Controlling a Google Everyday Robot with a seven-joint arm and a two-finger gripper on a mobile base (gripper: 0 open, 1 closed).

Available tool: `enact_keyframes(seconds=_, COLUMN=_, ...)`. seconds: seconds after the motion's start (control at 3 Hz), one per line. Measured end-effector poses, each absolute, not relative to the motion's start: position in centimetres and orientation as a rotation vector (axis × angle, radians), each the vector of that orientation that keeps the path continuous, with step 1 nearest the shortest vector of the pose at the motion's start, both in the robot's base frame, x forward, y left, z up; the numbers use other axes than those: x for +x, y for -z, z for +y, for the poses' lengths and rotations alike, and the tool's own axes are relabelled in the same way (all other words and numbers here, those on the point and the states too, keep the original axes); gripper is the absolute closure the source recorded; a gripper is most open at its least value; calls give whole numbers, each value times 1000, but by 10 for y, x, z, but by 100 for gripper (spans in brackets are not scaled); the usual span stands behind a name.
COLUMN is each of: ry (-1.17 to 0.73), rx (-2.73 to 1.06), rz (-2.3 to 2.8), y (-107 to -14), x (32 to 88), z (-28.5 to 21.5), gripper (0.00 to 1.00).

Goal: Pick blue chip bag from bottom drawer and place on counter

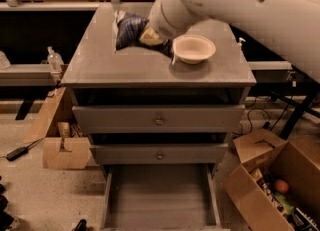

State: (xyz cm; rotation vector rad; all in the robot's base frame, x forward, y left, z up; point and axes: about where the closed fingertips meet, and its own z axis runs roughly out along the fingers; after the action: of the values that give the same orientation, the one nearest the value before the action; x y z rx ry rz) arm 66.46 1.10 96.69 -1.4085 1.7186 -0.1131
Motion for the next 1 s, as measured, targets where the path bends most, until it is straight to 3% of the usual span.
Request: enact_keyframes(seconds=1.0, ry=100, rx=-1354, rz=1658, y=-960, x=838, z=19, gripper=100)
